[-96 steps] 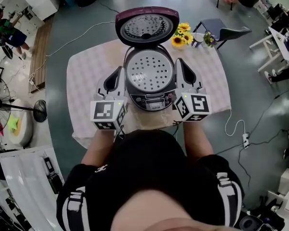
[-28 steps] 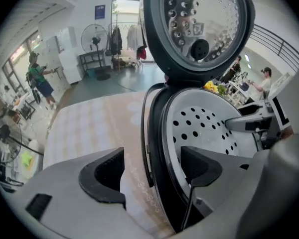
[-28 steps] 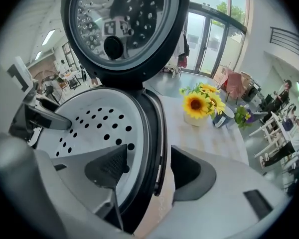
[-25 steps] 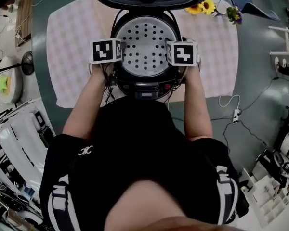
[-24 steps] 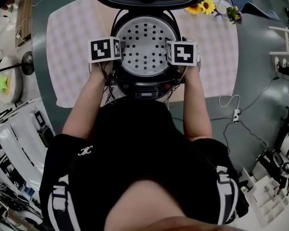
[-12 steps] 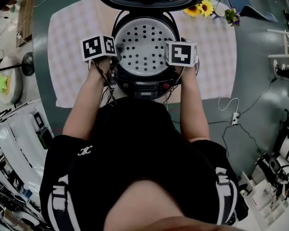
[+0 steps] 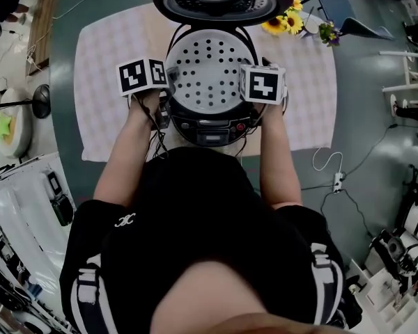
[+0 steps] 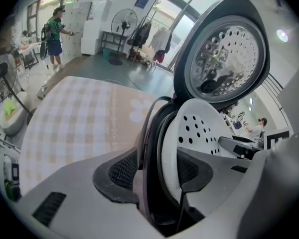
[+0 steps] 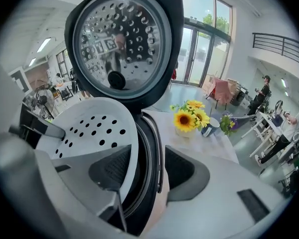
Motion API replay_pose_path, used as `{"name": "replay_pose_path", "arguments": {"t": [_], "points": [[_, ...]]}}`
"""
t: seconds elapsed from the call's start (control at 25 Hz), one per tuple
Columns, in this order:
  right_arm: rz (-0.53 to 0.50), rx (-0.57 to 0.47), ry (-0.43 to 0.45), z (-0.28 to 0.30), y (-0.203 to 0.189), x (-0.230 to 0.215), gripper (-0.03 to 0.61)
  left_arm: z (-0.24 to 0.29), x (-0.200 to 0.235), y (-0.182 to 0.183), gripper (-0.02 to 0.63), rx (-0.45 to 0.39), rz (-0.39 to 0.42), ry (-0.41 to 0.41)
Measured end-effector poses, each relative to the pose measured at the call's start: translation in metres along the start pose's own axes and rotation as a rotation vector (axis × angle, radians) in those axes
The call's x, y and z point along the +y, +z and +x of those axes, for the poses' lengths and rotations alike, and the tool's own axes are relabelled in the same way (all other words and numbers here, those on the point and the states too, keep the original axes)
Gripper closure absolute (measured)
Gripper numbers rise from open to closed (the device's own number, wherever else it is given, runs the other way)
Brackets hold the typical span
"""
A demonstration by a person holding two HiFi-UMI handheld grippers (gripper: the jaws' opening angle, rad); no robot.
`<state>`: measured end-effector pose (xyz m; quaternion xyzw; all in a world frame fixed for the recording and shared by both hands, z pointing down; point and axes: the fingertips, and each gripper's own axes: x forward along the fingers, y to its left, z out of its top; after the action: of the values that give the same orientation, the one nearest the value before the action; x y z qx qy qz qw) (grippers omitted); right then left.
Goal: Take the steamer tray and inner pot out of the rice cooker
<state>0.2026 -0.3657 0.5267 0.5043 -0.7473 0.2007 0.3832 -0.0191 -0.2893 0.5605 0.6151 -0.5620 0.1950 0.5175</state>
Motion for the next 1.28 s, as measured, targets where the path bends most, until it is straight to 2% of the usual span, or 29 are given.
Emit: {"name": "replay_pose_path", "arguments": {"t": [0.2, 0.44, 0.72, 0.96, 1.28], "points": [[-0.015, -0.026, 0.03, -0.014, 0.005, 0.012, 0.388, -0.022, -0.001, 0.006, 0.428, -0.062, 0.03, -0.004], [-0.016, -0.083, 0.064, -0.034, 0.015, 0.027, 0.471, -0.046, -0.01, 0.007, 0.444, -0.114, 0.035, -0.068], [-0.024, -0.132, 0.136, -0.049, 0.021, 0.041, 0.555, -0.064, -0.025, 0.012, 0.552, -0.172, 0.042, -0.162], [0.027, -0.159, 0.198, -0.059, 0.018, 0.044, 0.568, -0.072, -0.027, 0.009, 0.555, -0.195, 0.055, -0.199], [0.005, -0.193, 0.191, -0.078, 0.013, 0.054, 0.568, -0.089, -0.028, -0.001, 0.555, -0.214, 0.066, -0.21]]}}
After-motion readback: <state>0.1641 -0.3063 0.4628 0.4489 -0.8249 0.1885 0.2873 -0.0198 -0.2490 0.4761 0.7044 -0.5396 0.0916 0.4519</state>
